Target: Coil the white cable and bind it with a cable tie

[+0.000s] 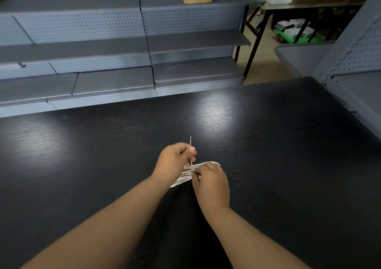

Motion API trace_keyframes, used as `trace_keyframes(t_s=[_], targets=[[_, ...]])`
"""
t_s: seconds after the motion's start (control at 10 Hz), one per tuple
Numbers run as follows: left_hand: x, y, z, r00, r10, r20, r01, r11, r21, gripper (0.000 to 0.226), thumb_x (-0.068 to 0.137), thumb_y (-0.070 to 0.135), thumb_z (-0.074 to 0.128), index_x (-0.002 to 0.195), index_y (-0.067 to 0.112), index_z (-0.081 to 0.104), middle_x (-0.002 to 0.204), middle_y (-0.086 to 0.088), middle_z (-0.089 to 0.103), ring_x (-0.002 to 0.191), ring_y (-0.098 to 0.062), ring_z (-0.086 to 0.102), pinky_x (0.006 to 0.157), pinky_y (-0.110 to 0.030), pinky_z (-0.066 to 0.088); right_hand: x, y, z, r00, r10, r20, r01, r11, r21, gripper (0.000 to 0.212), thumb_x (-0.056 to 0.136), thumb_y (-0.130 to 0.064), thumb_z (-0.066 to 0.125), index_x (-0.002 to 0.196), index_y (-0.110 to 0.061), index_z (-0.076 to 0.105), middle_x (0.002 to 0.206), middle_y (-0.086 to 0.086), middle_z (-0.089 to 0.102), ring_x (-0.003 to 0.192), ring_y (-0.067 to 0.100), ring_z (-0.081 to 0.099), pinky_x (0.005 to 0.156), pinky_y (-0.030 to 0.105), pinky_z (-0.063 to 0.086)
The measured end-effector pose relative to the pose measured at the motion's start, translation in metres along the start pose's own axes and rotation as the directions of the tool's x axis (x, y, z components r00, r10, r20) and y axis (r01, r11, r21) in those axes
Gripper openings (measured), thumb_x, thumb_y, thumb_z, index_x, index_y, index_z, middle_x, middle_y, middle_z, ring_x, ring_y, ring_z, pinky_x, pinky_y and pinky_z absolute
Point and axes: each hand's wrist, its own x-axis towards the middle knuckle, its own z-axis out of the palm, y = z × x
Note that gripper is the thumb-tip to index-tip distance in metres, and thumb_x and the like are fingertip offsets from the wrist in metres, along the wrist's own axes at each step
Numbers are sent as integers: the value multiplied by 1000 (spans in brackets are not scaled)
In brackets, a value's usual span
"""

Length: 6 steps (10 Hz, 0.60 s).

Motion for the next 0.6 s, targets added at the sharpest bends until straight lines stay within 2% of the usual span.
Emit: trace_keyframes(t_s=[0.1,0.3,0.4,0.5,0.6], targets=[[3,2,1,999,19,29,-21,997,69,26,94,14,51,71,23,62,67,9,63,54,0,52,56,-5,40,1,2,-4,999,2,45,-4,1000,29,21,92,-27,58,105,-15,69,104,0,65,101,13,55,86,22,42],[1,2,-2,998,45,45,-52,981,185,19,94,21,51,80,20,64,72,12,62,75,-9,58,75,-23,44,-1,6,-8,993,-10,118,5,999,45,31,92,-29,58,120,-17,61,118,-2,58,114,12,47,95,23,40],[-1,5,-6,999,33,28,-39,967,252,22,93,26,52,74,21,62,72,12,62,80,-13,60,69,-19,41,3,9,-18,987,-59,148,51,997,55,30,92,-27,57,120,-18,60,117,-2,56,113,13,45,93,23,39],[-4,8,-9,997,-49,59,33,971,238,19,91,35,54,88,20,65,84,9,64,85,-8,59,68,-18,40,6,6,-30,982,-94,165,76,991,109,26,90,-26,59,114,-16,63,113,-2,57,110,13,48,88,20,38],[-11,17,-18,990,-127,53,118,983,143,31,90,42,54,101,16,65,97,4,67,93,-11,59,77,-24,40,19,5,-62,993,-50,108,27,978,205,19,86,-21,64,103,-14,69,103,-1,61,99,14,56,82,18,39]])
